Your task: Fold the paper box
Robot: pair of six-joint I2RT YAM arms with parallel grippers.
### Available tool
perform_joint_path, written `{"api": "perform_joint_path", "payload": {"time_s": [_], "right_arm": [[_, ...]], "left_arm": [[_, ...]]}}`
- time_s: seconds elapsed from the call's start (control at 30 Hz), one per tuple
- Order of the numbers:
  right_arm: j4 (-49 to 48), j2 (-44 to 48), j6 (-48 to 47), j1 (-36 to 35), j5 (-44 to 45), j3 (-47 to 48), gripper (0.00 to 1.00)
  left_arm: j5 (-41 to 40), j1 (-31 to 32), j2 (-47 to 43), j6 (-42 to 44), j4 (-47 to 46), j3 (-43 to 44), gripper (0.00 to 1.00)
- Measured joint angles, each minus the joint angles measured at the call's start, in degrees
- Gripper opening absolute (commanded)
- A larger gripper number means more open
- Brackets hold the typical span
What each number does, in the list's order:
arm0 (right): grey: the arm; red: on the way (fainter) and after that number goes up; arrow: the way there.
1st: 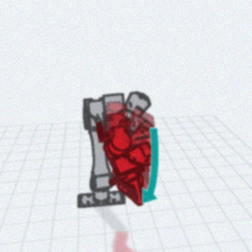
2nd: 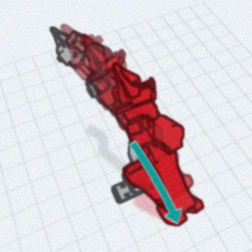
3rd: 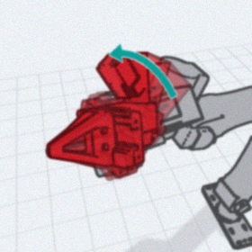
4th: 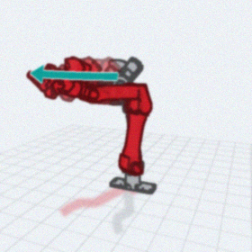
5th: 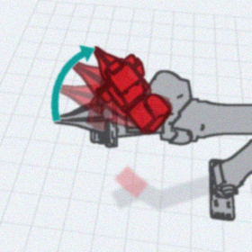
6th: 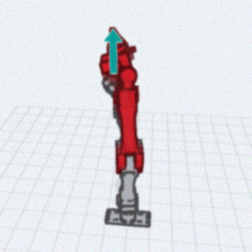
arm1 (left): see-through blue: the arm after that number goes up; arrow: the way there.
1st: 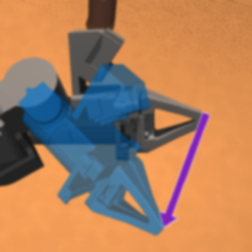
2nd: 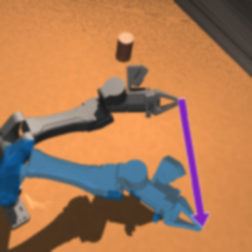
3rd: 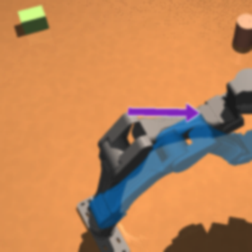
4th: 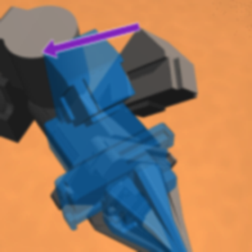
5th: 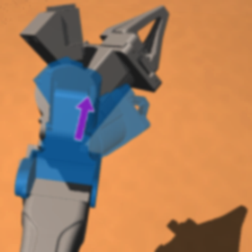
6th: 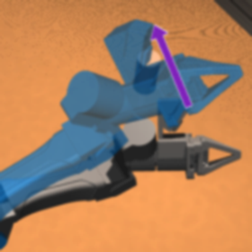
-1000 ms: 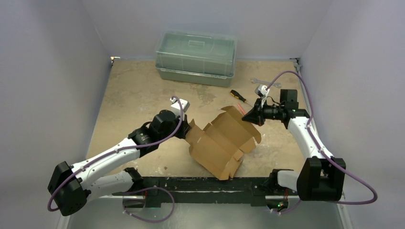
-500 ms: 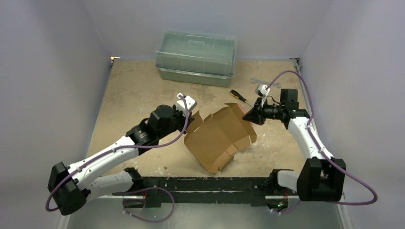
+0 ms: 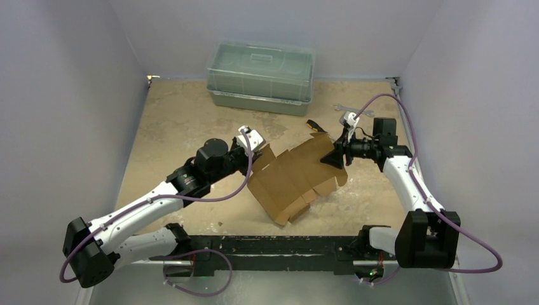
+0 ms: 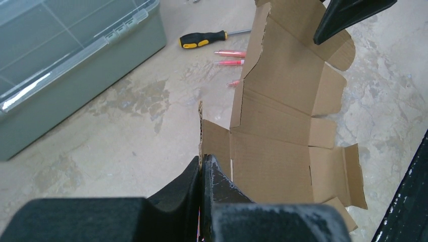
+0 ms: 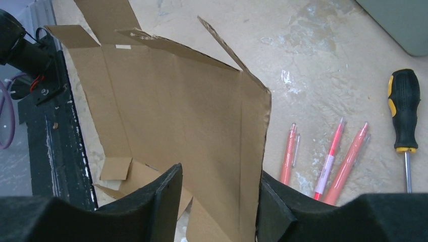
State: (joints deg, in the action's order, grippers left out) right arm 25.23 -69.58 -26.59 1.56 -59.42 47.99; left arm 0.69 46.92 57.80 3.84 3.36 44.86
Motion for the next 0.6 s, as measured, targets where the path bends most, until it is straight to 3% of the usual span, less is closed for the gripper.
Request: {"api": "perform_joint_path", "payload": {"time_s": [0.17,0.33,0.47,0.6], "right_arm": [[-0.17,0.00,-1.92,0.00,-1.66,0.00,0.51],[-0.07,0.00,-4.11,0.00,-2.16,0.00,0.29],[0.07,0.35,-5.31,0.00,-2.14,0.00,0.03],[0.07,2.21,-5.68,0.00,-3.37,0.00,0.00]], "left_arm": [[1.29,0.00,0.00,1.92,-1.14,0.07,0.00],[2.58,0.00,0.28,4.07,-1.14,1.51,0.00],[3.50,0.00,0.79,5.84,-1.16,2.95,0.00],[3.67,0.00,1.44,6.84,-1.46,4.00,0.00]]}}
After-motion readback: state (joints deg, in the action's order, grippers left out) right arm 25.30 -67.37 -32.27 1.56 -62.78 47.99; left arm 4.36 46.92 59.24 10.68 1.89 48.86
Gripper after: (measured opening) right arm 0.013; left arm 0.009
